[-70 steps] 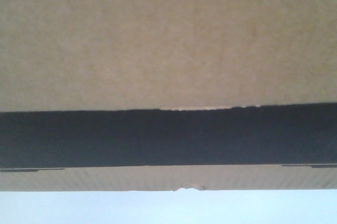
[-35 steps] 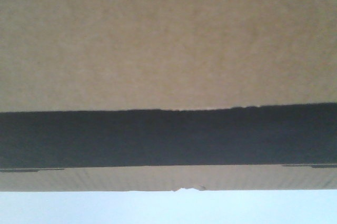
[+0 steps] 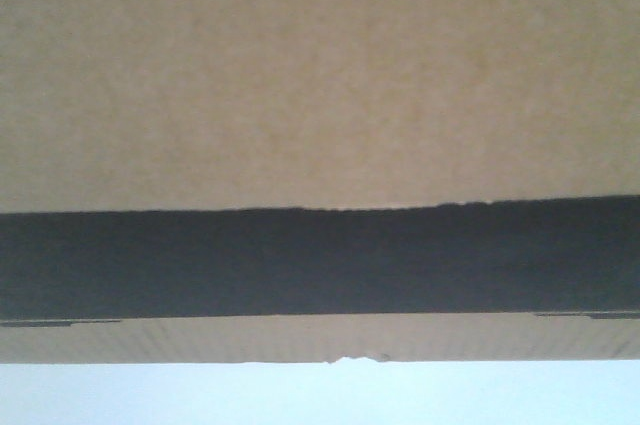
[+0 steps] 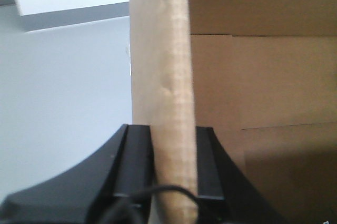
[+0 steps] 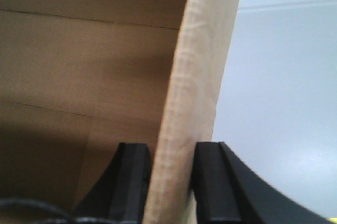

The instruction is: Grab box from left shelf to table start

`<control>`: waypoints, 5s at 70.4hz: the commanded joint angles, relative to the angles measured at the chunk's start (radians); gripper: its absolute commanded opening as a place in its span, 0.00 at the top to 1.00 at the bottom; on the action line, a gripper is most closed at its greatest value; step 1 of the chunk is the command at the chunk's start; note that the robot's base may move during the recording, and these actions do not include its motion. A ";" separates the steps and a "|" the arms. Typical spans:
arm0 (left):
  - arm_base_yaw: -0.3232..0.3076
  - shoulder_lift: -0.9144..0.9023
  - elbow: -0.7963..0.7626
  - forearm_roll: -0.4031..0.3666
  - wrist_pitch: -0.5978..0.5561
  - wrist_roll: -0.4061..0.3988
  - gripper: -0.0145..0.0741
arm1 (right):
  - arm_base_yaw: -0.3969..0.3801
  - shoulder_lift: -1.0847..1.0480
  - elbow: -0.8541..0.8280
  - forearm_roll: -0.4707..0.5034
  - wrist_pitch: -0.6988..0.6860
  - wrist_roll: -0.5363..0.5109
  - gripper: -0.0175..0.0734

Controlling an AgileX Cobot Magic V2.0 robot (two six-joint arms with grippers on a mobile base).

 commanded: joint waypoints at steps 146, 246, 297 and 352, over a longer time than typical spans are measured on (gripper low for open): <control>-0.012 -0.010 -0.041 -0.177 -0.148 -0.013 0.95 | -0.001 0.007 -0.027 0.064 -0.114 -0.017 0.75; -0.012 -0.010 -0.041 -0.177 -0.148 -0.013 0.95 | -0.001 0.007 -0.027 0.064 -0.114 -0.017 0.75; -0.012 -0.010 -0.041 -0.177 -0.148 -0.013 0.95 | -0.001 0.007 -0.027 0.064 -0.114 -0.017 0.75; -0.012 -0.010 -0.041 -0.177 -0.148 -0.013 0.95 | -0.001 0.007 -0.027 0.064 -0.114 -0.017 0.75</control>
